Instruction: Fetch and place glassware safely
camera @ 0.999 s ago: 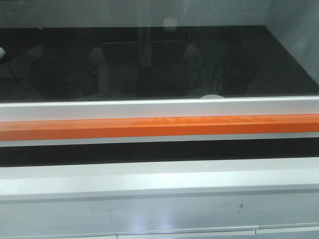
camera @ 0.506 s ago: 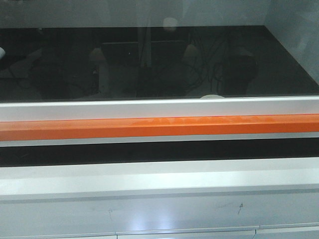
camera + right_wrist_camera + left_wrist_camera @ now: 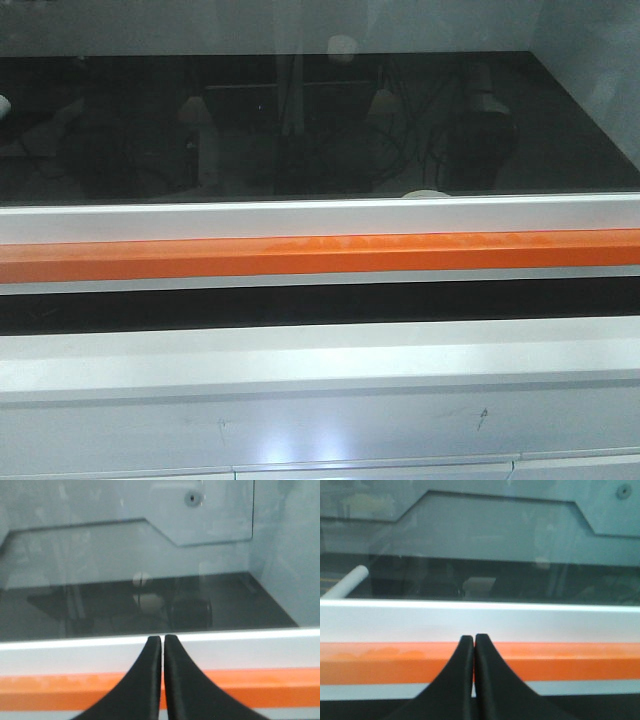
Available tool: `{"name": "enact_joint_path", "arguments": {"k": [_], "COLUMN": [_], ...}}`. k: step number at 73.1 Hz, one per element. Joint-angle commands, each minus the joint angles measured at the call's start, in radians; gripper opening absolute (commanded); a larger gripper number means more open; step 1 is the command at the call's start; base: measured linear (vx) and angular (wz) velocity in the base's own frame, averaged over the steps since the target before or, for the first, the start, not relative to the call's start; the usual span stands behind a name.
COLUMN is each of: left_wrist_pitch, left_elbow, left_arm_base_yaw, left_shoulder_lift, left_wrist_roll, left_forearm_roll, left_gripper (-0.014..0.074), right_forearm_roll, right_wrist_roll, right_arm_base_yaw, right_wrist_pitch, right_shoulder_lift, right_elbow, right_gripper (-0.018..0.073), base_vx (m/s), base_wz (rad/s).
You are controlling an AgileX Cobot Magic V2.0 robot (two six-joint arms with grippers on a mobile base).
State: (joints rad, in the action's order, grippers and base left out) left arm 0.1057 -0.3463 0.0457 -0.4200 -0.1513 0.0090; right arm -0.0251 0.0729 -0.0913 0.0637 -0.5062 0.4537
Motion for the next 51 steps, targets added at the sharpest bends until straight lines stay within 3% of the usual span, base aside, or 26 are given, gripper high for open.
{"name": "enact_joint_path", "arguments": {"k": [1, 14, 22, 51], "left_wrist_pitch": [-0.084, -0.238, -0.318, -0.478], "left_elbow": [-0.008, 0.121, 0.151, 0.159], "left_arm_base_yaw": [0.001, 0.001, 0.001, 0.001], "left_shoulder_lift": [-0.043, -0.094, -0.131, -0.336], "left_wrist_roll": [0.022, 0.025, 0.025, 0.027], "left_forearm_roll": [-0.009, -0.009, -0.009, -0.009], "left_gripper": [-0.0007, -0.0007, -0.0007, -0.0007], "right_forearm_roll": [0.035, 0.054, 0.053, 0.051], "right_wrist_roll": [-0.030, -0.025, -0.025, -0.029], "right_arm_base_yaw": [-0.020, -0.089, -0.092, -0.092], "right_wrist_pitch": [-0.113, -0.336, -0.463, -0.750], "right_shoulder_lift": [-0.035, -0.060, -0.125, -0.459], "right_elbow": [-0.011, -0.196, -0.257, -0.260], "right_gripper": [-0.0003, -0.0001, -0.0001, -0.0001], "base_vx": [0.00, 0.00, 0.00, 0.00], "base_wz": [0.00, 0.00, 0.00, 0.00]}}
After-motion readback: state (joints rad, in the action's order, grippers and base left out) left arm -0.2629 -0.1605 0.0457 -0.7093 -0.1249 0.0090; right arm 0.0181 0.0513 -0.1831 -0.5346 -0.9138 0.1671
